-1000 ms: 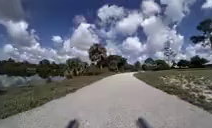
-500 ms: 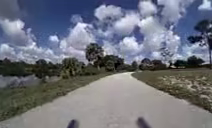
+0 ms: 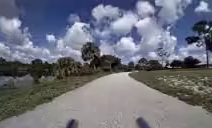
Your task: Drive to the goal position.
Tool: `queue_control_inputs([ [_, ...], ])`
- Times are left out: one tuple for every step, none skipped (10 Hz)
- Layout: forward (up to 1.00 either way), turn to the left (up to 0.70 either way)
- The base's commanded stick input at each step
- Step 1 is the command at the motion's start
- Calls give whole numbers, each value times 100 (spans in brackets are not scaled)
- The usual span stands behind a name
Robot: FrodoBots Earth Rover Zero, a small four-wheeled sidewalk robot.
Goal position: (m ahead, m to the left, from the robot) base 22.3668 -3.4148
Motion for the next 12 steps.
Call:
queue_control_inputs([
  [85, 0],
  [85, 0],
  [85, 0],
  [85, 0],
  [85, 0],
  [85, 33],
  [85, 25],
  [85, 0],
  [85, 0],
  [85, 0],
  [85, 0],
  [85, 0],
])
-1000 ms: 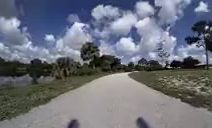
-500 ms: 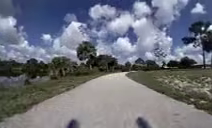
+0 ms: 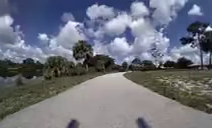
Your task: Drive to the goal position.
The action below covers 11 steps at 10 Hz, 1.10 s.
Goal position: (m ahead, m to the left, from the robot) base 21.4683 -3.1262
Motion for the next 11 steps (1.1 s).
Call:
queue_control_inputs([
  [85, 0],
  [85, 0],
  [85, 0],
  [85, 0],
  [85, 0],
  [85, 0],
  [85, 0],
  [85, 0],
  [85, 0],
  [85, 11],
  [85, 34],
])
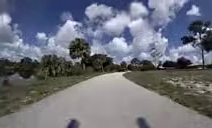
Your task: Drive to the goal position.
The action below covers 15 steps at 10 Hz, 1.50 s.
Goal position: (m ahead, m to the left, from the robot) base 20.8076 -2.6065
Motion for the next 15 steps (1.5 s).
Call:
queue_control_inputs([
  [85, 34],
  [85, 32],
  [85, 16],
  [85, 0],
  [85, 0],
  [85, 0],
  [85, 0],
  [85, 0],
  [85, 0],
  [85, 0],
  [85, 0],
  [85, 0],
  [85, 0],
  [85, 0],
  [85, 0],
])
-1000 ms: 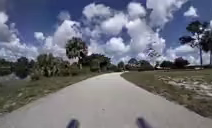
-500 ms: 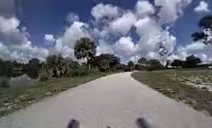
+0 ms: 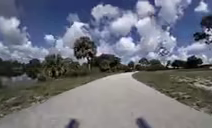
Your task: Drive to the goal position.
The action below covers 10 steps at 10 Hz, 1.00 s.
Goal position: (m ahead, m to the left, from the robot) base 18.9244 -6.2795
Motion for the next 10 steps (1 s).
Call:
queue_control_inputs([
  [85, 0],
  [85, 0],
  [85, 0],
  [85, 0],
  [85, 0],
  [85, 0],
  [85, 0],
  [85, 0],
  [85, 0],
  [85, 0],
])
